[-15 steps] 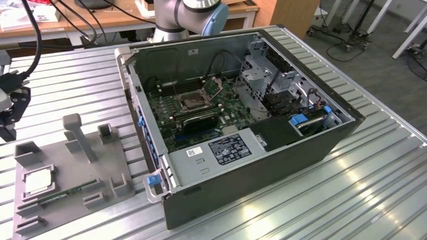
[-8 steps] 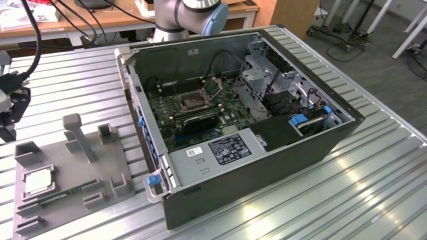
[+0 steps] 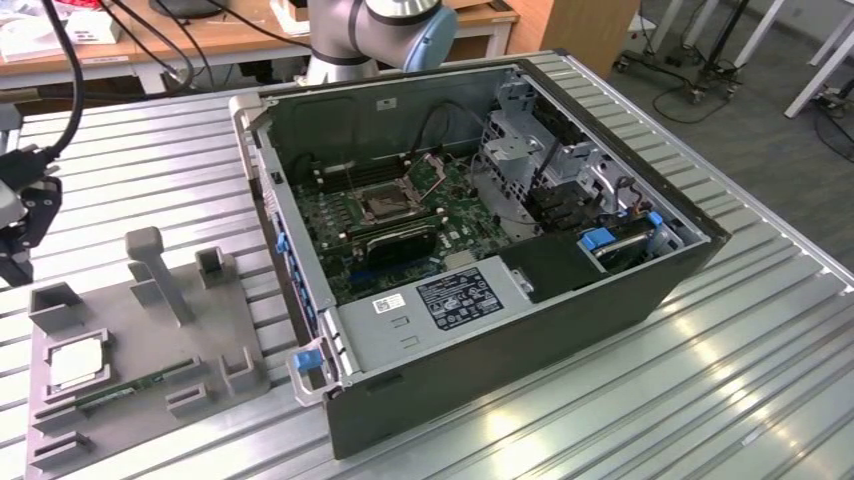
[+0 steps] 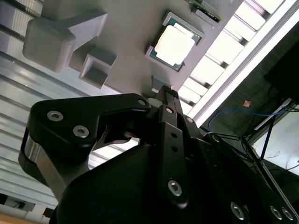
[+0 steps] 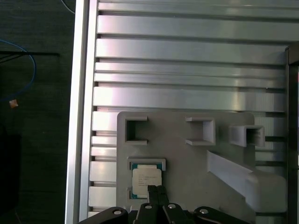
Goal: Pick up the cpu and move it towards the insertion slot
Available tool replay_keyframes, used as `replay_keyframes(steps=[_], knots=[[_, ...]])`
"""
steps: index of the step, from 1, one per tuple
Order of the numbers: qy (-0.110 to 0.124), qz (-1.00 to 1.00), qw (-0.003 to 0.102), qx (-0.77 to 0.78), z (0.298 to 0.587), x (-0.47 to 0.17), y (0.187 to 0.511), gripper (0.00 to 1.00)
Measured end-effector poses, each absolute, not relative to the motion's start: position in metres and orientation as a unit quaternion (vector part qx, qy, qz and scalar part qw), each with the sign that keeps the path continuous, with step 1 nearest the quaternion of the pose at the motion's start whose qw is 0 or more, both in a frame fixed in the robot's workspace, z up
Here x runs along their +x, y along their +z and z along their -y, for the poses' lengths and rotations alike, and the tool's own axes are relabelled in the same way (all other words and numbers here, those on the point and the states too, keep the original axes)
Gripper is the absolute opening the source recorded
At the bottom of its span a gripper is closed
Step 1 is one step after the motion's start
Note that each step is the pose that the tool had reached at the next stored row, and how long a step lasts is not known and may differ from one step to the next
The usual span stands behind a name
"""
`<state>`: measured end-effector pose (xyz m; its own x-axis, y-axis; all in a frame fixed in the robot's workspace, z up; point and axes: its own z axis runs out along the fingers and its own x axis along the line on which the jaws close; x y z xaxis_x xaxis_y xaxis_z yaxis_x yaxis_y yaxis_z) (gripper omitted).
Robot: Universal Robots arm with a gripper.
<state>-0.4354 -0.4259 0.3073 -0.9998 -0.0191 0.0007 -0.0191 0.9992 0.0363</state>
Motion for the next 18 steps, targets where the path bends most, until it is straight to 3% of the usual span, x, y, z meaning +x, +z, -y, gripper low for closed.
replay_keyframes(steps=[18], knots=[[-0.018, 1.000, 0.000, 0.010, 0.4261, -0.4361, 0.3018, 0.11]])
